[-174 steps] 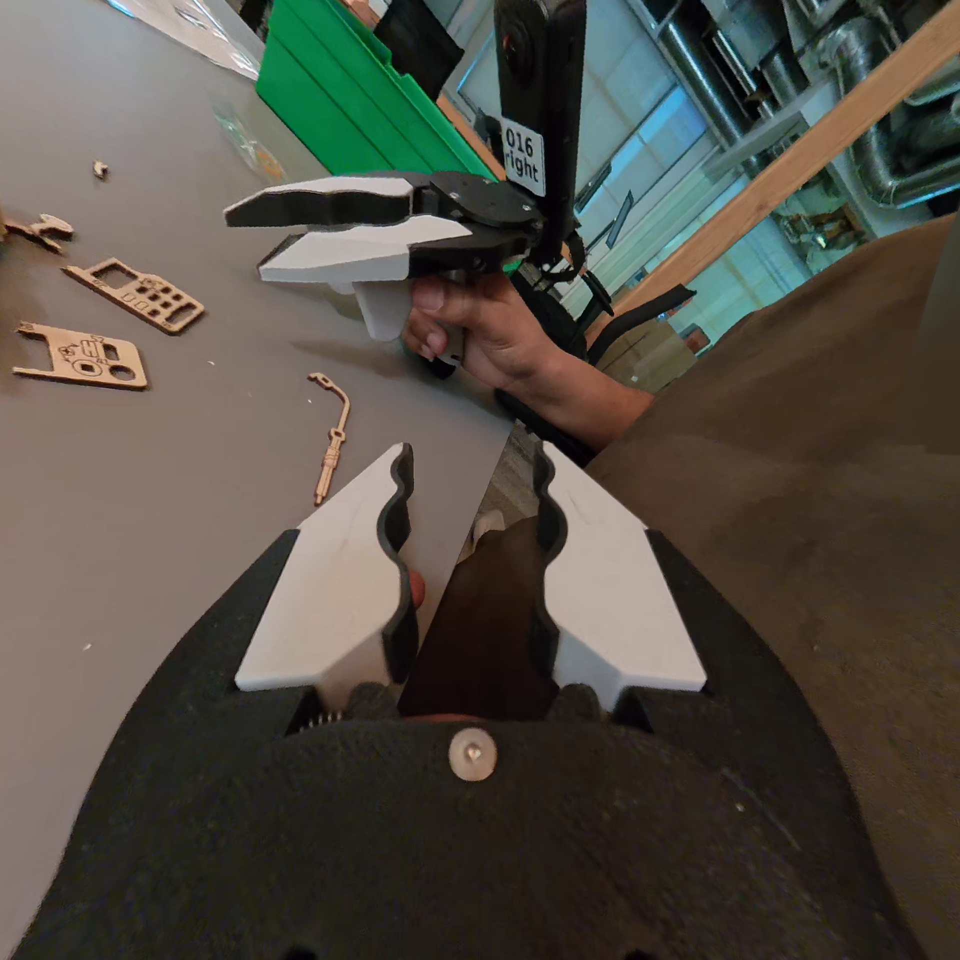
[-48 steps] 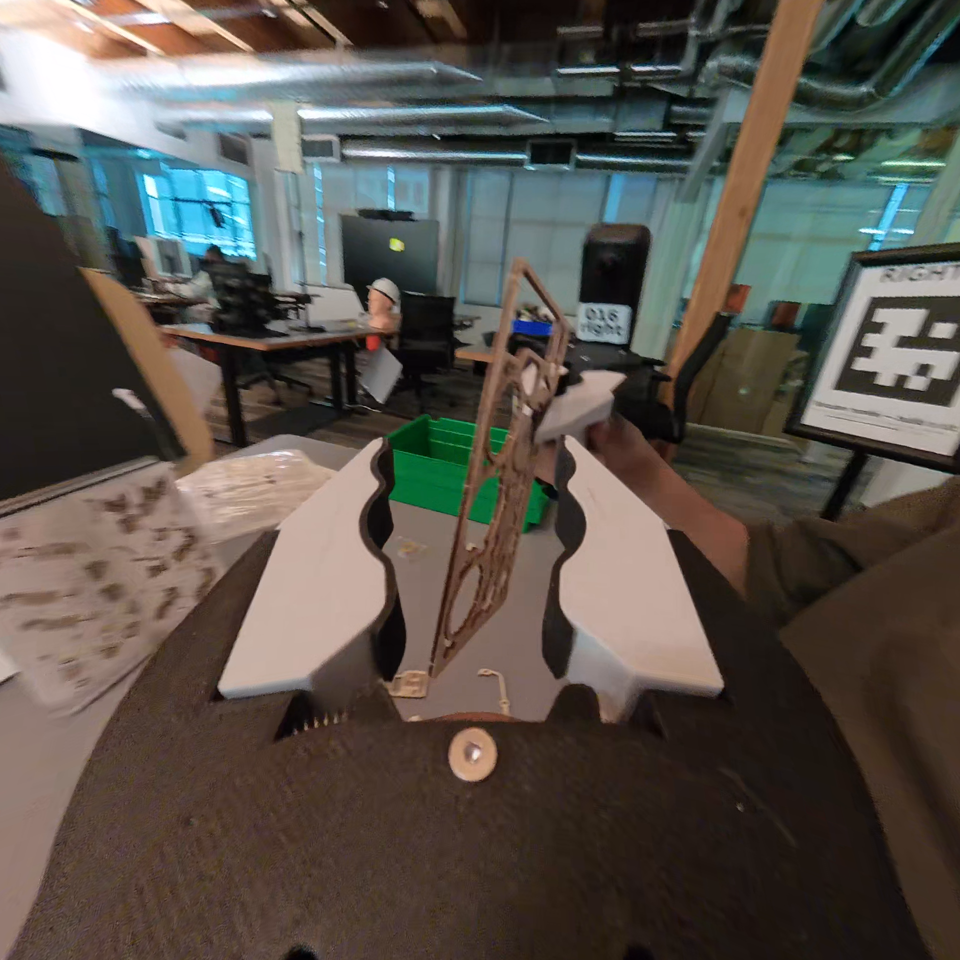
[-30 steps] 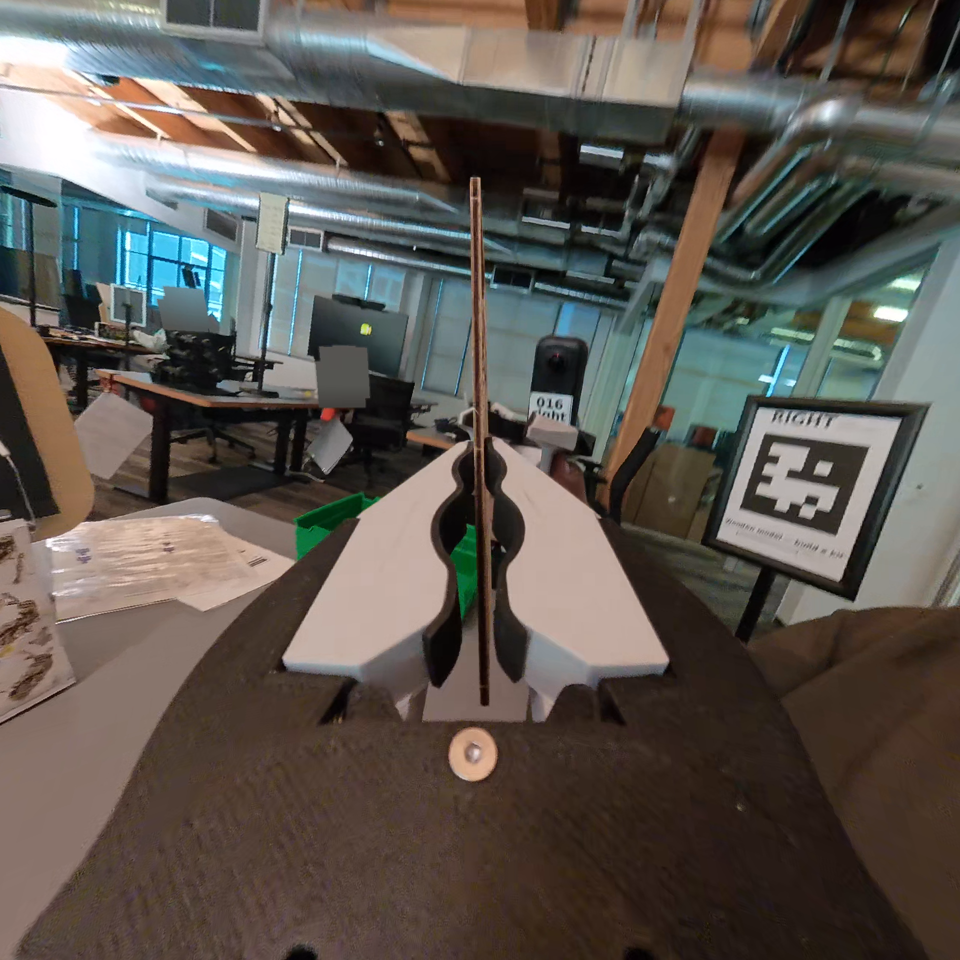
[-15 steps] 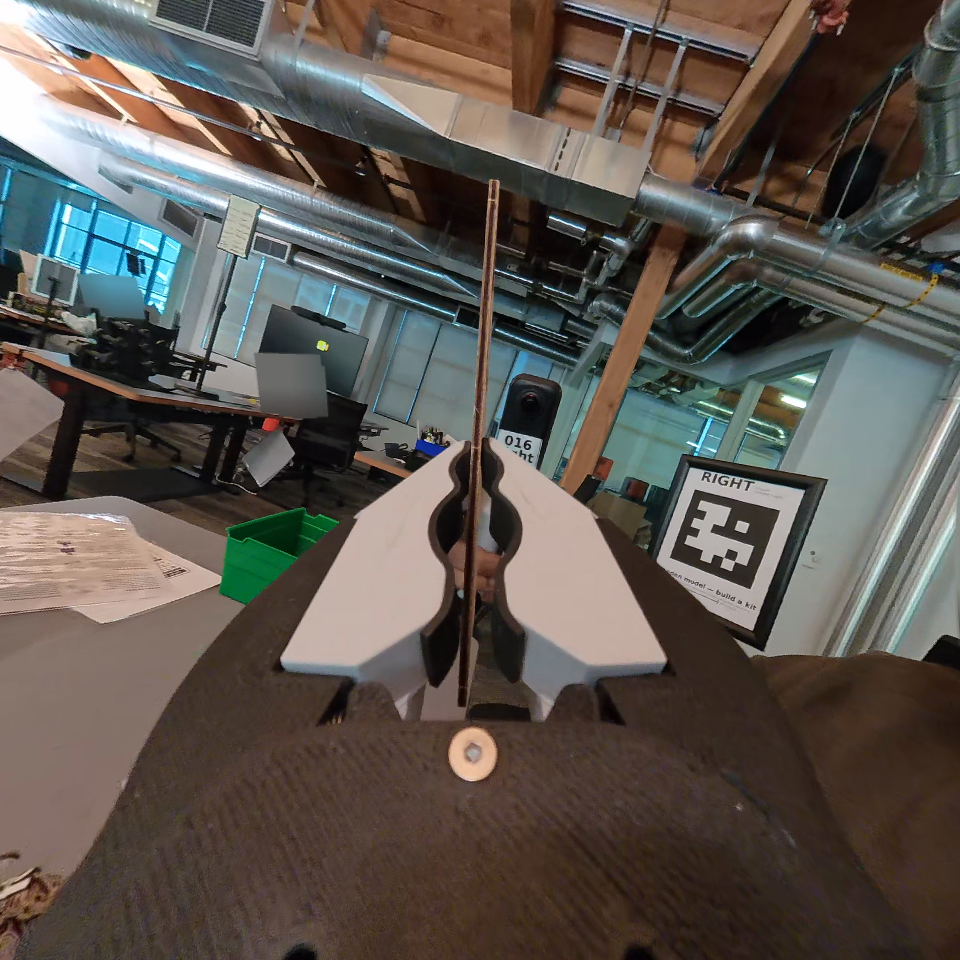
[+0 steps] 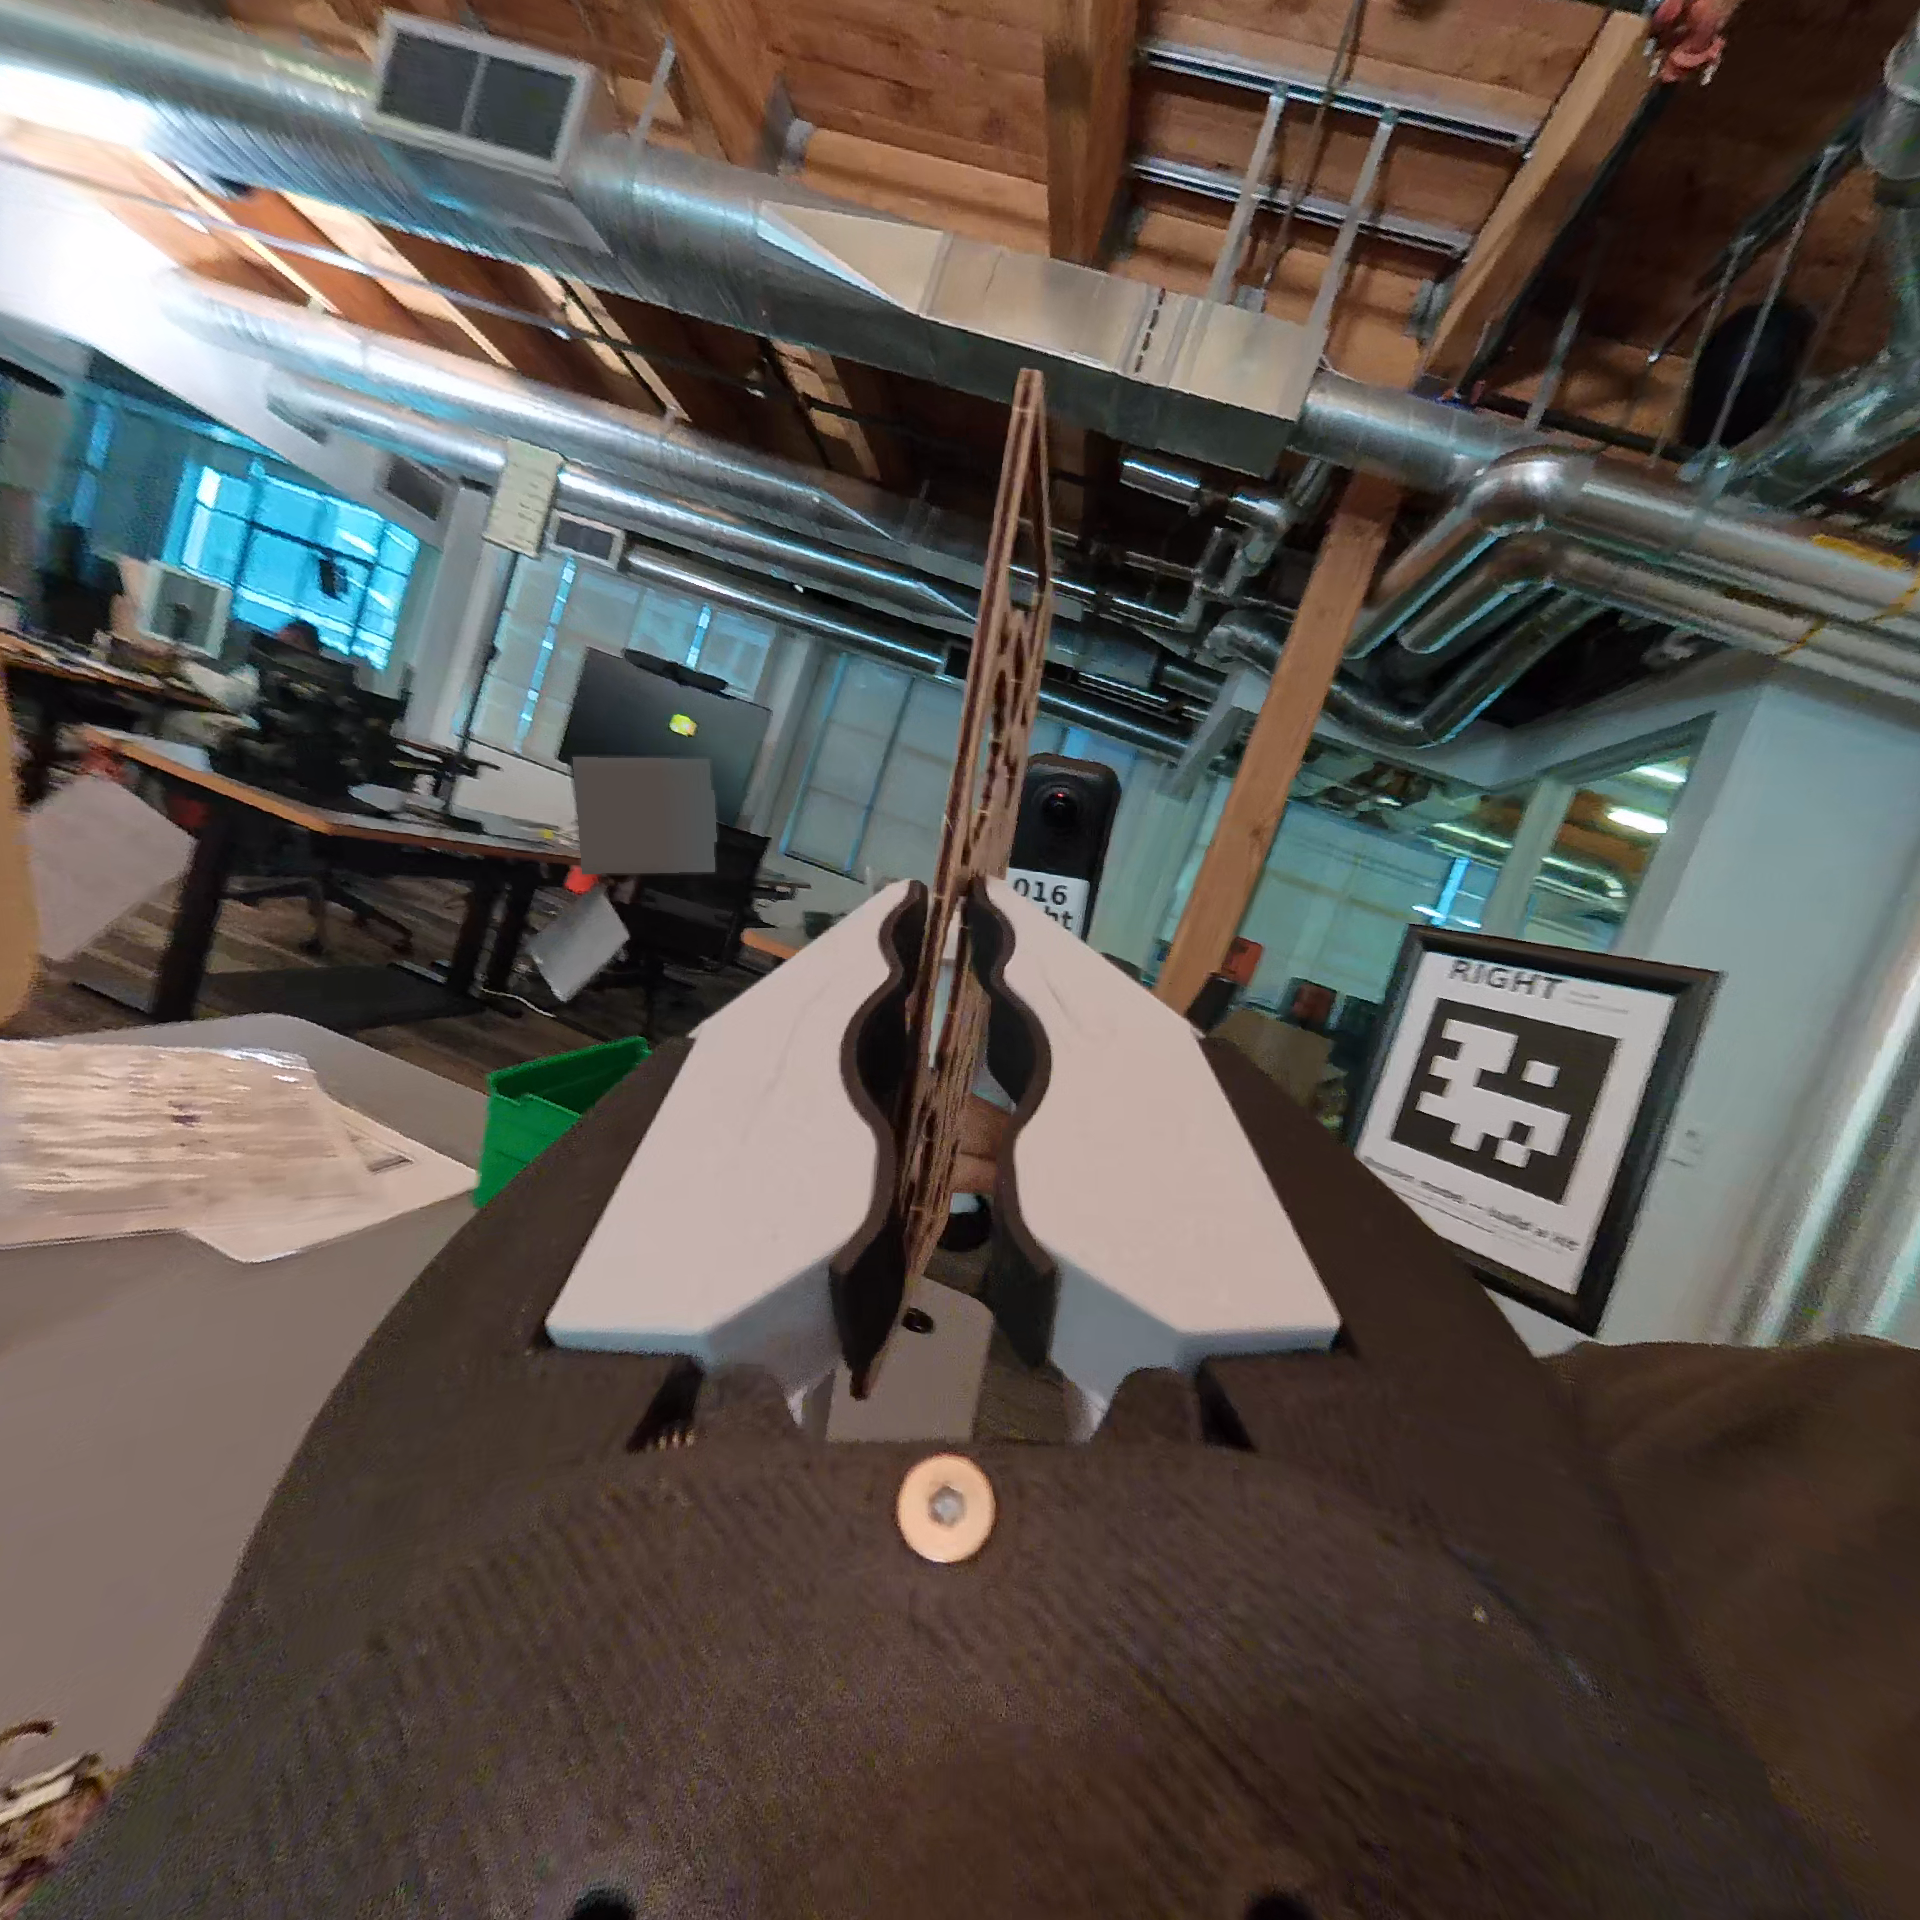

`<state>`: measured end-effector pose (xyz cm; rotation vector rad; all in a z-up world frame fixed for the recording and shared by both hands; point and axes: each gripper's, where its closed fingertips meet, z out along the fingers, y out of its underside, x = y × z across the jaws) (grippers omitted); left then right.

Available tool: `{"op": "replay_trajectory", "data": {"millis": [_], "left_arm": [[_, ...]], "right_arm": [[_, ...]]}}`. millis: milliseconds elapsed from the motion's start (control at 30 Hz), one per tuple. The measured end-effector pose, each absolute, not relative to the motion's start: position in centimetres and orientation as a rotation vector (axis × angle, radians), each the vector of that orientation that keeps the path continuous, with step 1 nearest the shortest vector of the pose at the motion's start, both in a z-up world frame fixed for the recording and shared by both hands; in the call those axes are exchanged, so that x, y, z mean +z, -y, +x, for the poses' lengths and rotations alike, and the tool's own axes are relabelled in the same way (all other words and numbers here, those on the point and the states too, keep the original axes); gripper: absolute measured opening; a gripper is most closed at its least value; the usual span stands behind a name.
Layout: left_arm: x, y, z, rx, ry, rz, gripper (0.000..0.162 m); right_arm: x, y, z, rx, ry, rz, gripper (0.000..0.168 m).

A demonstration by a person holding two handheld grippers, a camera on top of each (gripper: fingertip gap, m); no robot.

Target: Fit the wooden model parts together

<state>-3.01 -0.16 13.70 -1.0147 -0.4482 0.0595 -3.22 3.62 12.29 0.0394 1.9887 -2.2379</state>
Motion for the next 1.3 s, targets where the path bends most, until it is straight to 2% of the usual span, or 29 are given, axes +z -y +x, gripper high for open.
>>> {"op": "replay_trajectory", "data": {"millis": [200, 600, 1300], "left_arm": [[14.1, 0.7, -3.0, 0.169, 0.453, -1.029, 0.035], [13.8, 1.1, -3.5, 0.204, 0.463, -1.039, 0.031], [13.7, 0.1, -2.7, 0.193, 0.443, -1.097, 0.034]], "right_arm": [[13.1, -4.5, -4.0, -2.275, -1.927, 0.095, 0.0], [15.2, -6.7, -4.4, -2.319, -1.743, 0.142, 0.0], [14.9, -5.3, -2.6, -2.272, -1.763, 0.081, 0.001]]}}
